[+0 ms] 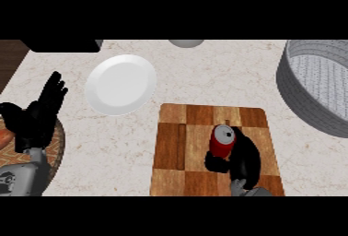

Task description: Pick the can from the cutting board and place it in the basket

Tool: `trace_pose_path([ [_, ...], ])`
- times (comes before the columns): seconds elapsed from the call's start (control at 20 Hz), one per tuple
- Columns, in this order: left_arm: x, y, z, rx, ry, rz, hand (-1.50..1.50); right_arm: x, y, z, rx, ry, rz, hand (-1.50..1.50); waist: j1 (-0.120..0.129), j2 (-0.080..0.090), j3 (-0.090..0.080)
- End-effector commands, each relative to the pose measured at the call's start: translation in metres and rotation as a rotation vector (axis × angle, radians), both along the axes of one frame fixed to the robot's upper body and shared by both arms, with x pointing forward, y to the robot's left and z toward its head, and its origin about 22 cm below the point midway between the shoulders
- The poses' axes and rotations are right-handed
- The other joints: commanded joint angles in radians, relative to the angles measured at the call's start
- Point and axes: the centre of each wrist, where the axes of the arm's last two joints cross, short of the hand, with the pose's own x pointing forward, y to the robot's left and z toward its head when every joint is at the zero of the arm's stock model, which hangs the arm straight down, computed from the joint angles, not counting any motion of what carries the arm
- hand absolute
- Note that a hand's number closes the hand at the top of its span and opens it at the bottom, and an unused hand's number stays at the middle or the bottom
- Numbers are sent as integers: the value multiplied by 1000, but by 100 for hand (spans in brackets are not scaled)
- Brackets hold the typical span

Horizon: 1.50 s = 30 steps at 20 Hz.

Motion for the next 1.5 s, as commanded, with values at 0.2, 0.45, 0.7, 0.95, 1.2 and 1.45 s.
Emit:
trace_pose_path([
  [0.2, 6, -26, 2, 2, -20, -53, 0, 45, 1, -38, 45, 4, 130, 150, 45, 27, 14],
  [0.45, 11, -18, 4, -6, -20, -58, 0, 86, -2, -27, 99, -156, 164, 150, 61, 33, 15],
  [0.7, 16, -8, -3, -1, -9, -6, 0, 81, -1, -25, 183, -439, 147, 150, 24, 24, 13],
  [0.95, 12, -8, -11, 8, 0, -13, 0, 102, 16, 21, 233, -654, 132, 150, 13, 16, 11],
  [1.2, -8, -16, -9, -8, 7, -4, 0, 115, 15, 75, 168, -680, 61, 150, 3, 7, 10],
  [1.45, 1, -4, 15, 10, -4, 8, 0, 138, 1, 137, 112, -663, -6, 150, 3, 7, 10],
])
